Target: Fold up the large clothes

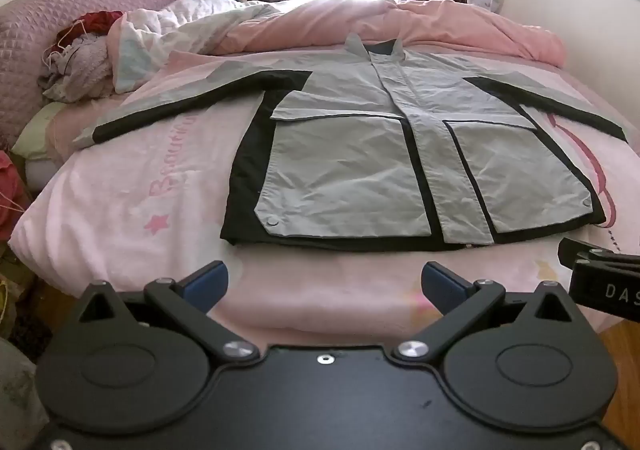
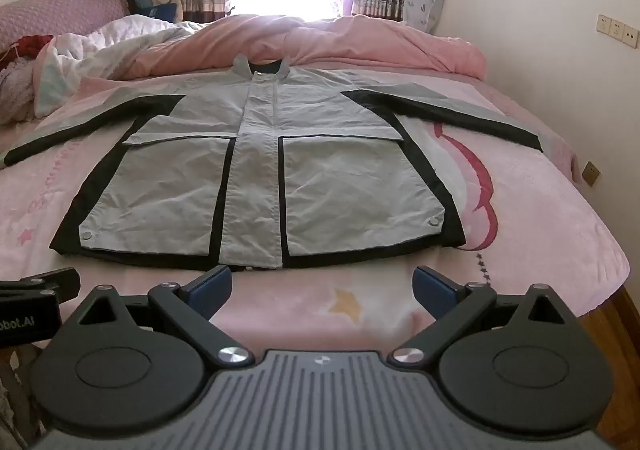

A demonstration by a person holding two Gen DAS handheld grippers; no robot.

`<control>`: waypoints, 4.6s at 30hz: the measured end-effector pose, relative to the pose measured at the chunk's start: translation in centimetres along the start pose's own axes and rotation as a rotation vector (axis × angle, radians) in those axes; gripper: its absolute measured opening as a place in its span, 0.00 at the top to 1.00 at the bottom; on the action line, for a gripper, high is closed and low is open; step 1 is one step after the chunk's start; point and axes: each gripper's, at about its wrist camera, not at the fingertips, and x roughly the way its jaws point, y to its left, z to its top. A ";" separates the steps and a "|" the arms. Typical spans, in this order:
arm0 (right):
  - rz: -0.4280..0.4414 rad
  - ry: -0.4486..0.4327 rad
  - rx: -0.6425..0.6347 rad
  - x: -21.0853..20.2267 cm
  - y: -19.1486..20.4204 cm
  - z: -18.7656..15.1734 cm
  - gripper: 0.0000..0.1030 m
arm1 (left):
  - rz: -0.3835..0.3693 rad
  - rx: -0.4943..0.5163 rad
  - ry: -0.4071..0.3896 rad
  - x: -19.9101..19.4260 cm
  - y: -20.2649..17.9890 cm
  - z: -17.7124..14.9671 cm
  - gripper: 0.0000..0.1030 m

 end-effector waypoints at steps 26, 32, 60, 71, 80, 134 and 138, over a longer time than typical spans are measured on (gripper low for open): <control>-0.003 0.029 0.013 0.8 -0.4 -0.2 0.00 | -0.001 -0.008 0.013 0.6 0.1 0.1 0.00; -0.002 0.031 0.014 0.8 -0.5 -0.2 0.00 | 0.002 -0.006 0.011 0.7 0.0 0.1 0.00; -0.002 0.034 0.014 1.0 -0.6 -0.4 0.00 | 0.004 -0.008 0.019 0.9 0.1 0.1 0.00; -0.006 0.034 0.013 1.1 -0.8 -0.4 0.00 | 0.006 -0.010 0.017 0.9 0.1 0.2 0.00; -0.008 0.036 0.011 1.2 -0.7 -0.2 0.00 | 0.004 -0.009 0.023 1.2 0.1 0.5 0.00; 0.050 0.018 0.006 28.6 2.2 19.4 0.00 | 0.203 -1.184 -0.177 32.5 46.2 15.6 0.23; 0.059 0.043 0.001 30.2 2.7 19.3 0.00 | 0.189 -1.244 -0.228 32.9 47.3 15.7 0.23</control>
